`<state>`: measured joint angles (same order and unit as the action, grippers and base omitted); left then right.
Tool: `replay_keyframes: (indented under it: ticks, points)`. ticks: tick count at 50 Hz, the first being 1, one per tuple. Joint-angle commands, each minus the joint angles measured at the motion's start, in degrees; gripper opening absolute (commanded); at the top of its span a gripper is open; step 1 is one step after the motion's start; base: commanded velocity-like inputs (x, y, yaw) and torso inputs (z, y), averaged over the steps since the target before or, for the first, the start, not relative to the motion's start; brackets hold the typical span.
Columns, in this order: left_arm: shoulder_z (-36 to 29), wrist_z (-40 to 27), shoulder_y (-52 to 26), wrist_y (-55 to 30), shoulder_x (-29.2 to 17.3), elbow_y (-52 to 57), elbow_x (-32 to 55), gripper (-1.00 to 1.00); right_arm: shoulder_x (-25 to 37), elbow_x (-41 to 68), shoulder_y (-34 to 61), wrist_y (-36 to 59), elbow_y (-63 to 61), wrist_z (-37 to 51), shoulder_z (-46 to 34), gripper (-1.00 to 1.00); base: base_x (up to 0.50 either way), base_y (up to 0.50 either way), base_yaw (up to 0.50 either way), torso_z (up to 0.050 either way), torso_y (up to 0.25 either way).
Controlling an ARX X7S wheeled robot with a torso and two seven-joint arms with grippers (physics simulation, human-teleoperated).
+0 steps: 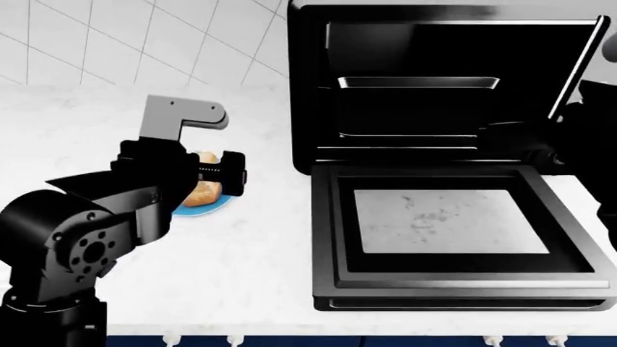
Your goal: Place the bread on the tray of the toaster oven.
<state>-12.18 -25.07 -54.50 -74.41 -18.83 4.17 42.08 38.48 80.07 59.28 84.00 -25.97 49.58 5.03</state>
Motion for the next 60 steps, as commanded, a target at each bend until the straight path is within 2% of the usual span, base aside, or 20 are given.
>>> replay_keyframes:
  ticks: [1, 13, 35, 40, 41, 50, 60]
  points:
    - [-0.46, 0.11, 0.94, 1.33, -0.24, -1.90, -0.55, 1.00, 1.00, 1.77, -0.59, -0.85, -0.05, 0.99, -0.03, 1.00, 0.00, 0.00, 0.00, 0.000, 0.000]
    - [-2.21, 0.67, 1.99, 3.03, -0.77, -4.13, -1.75, 1.00, 0.90, 0.04, -1.39, -2.93, 0.13, 0.25, -1.60, 1.00, 0.00, 0.00, 0.00, 0.000, 0.000]
    - [-3.11, 1.17, 3.49, 2.77, -1.07, -5.00, -0.87, 1.00, 2.92, 3.70, -3.35, -4.15, -1.08, 1.94, -0.30, 1.00, 0.00, 0.00, 0.00, 0.000, 0.000]
    - [-3.23, 0.61, 3.41, 5.60, -0.99, -6.16, -2.52, 1.00, 2.89, 3.66, -2.89, -4.65, -0.74, 1.69, -0.68, 1.00, 0.00, 0.00, 0.00, 0.000, 0.000]
    - [-2.95, 0.45, 3.24, 5.46, -0.91, -6.38, -2.41, -1.00, 2.95, 3.55, -2.86, -4.62, -0.68, 1.70, -0.88, 1.00, 0.00, 0.00, 0.00, 0.000, 0.000]
    - [-0.67, -0.88, 2.64, 2.60, -1.03, -2.37, 0.22, -1.00, 1.70, 0.52, -1.78, -6.12, 0.66, 0.07, -3.40, 1.00, 0.00, 0.00, 0.00, 0.000, 0.000]
    - [0.74, -1.47, 0.55, -1.50, -1.94, 2.43, 3.39, -1.00, 2.64, 3.21, -1.83, -5.74, 0.38, 2.14, -2.63, 1.00, 0.00, 0.00, 0.00, 0.000, 0.000]
